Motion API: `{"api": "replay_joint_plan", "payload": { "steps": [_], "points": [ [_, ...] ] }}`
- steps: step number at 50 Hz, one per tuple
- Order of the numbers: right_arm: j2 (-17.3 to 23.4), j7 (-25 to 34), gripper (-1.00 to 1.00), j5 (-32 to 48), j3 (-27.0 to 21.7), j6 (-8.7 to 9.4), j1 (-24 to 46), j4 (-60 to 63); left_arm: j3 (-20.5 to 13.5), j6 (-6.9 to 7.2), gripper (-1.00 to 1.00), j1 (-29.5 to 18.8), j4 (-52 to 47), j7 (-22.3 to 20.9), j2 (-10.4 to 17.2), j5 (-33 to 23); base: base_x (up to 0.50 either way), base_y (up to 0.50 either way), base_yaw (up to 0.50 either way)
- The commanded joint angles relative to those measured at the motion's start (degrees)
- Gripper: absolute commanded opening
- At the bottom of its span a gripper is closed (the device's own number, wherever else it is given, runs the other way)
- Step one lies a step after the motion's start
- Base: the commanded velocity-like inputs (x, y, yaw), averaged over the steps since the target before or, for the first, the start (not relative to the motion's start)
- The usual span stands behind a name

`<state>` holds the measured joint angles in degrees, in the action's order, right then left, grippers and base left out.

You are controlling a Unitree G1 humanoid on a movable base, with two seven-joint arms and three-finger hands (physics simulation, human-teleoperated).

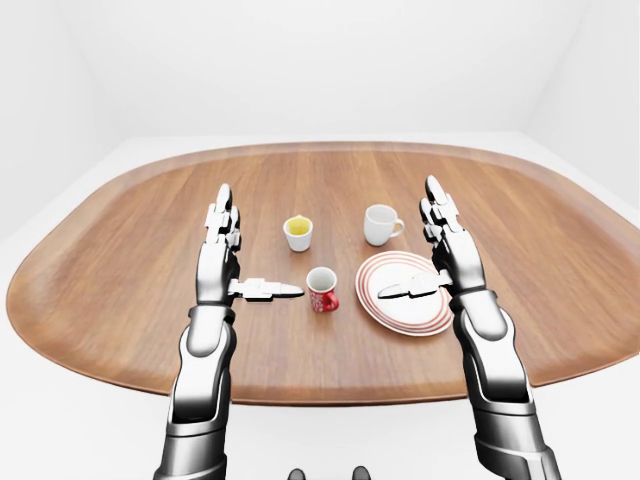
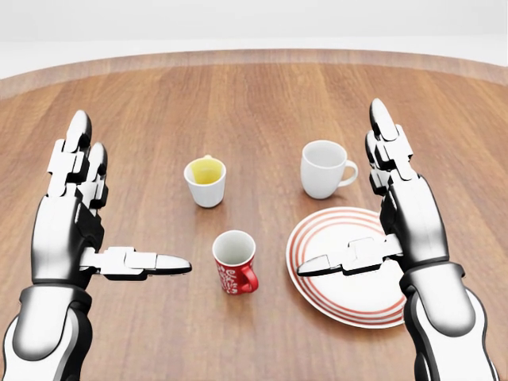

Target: Pick up the red mug and put it on the plate

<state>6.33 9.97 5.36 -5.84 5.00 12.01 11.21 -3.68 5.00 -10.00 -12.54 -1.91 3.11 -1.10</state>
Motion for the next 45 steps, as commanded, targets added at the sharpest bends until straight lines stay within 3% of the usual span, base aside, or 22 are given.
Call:
{"api": "replay_joint_plan", "payload": {
  "steps": [1,45],
  "points": [
    [0.1,0.2,1.0,0.1,0.0,0.0,0.2,0.0,0.0,0.0,1.0,0.0,-0.3,0.0,0.0,0.0,0.26,0.0,0.0],
    [-0.1,0.8,1.0,1.0,0.5,0.0,0.3,0.9,-0.2,0.0,1.0,0.5,-2.2,-0.4,0.1,0.0,0.29,0.0,0.0]
  ]
}}
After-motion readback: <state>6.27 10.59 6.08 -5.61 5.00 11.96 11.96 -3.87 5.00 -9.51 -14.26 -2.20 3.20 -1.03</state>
